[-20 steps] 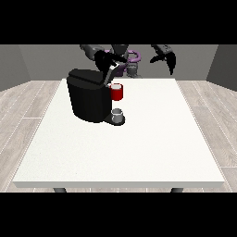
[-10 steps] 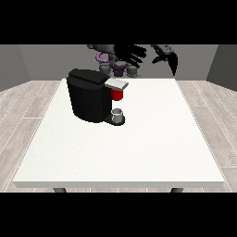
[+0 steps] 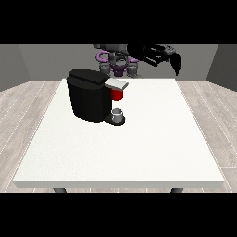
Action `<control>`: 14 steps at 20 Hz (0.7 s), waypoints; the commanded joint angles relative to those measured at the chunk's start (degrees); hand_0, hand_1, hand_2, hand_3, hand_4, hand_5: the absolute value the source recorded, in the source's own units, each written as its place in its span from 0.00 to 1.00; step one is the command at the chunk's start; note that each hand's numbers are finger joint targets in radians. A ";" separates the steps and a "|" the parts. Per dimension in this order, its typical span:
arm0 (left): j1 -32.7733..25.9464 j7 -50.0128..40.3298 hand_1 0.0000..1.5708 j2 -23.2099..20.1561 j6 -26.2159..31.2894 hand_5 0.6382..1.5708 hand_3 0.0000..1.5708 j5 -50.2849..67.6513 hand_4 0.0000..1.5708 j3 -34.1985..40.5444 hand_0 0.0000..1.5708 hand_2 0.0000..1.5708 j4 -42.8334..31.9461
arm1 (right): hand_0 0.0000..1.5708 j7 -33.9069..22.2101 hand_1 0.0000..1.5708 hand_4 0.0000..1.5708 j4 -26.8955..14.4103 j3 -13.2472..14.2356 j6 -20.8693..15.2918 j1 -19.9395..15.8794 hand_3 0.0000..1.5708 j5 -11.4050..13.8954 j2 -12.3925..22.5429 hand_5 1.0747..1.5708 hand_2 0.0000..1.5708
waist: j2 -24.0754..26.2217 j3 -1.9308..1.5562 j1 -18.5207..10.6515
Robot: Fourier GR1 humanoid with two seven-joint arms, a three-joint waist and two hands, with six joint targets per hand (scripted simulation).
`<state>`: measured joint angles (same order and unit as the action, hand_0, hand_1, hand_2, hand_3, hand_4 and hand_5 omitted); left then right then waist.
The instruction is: Insert the coffee pod into the coffee machine and close the lid
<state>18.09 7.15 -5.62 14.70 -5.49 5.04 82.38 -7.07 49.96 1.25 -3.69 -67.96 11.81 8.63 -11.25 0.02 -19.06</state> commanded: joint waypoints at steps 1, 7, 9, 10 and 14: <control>2.48 0.31 0.00 0.63 -0.34 1.00 0.00 -0.62 0.27 -1.28 0.00 0.00 0.84 | 0.00 -1.24 0.00 0.00 -2.45 1.93 -1.14 -7.41 0.00 0.74 1.63 1.00 0.00 | -3.36 0.01 -2.72; 3.16 -1.09 0.00 -1.41 1.66 1.00 0.00 1.73 0.27 0.39 0.00 0.00 2.22 | 0.00 0.80 0.00 0.00 -5.36 2.18 -1.36 -8.49 0.00 1.74 1.66 1.00 0.00 | -4.81 0.00 -4.77; 4.11 0.31 0.00 0.19 1.13 1.00 0.00 1.71 0.24 -0.52 0.00 0.00 1.65 | 0.00 0.48 0.00 0.00 -5.96 2.94 -1.79 -10.91 0.00 1.52 1.68 1.00 0.00 | -6.85 0.02 -4.74; 3.90 -2.21 0.00 -1.47 3.28 1.00 0.00 4.11 0.23 0.87 0.00 0.00 2.96 | 0.00 2.69 0.00 0.00 -6.37 2.21 -2.12 -7.91 0.00 1.97 0.68 1.00 0.00 | -5.02 0.00 -5.10; 5.48 1.65 0.00 -1.76 2.25 1.00 0.00 2.50 0.14 1.01 0.00 0.00 1.10 | 0.00 0.33 0.00 0.00 -7.71 4.44 -0.92 -13.15 0.00 0.20 1.49 1.00 0.00 | -8.91 0.03 -5.35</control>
<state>22.16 6.81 -6.88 17.17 -2.80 5.41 84.51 -5.64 43.41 4.58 -5.06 -78.12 12.82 10.26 -18.22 0.02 -24.45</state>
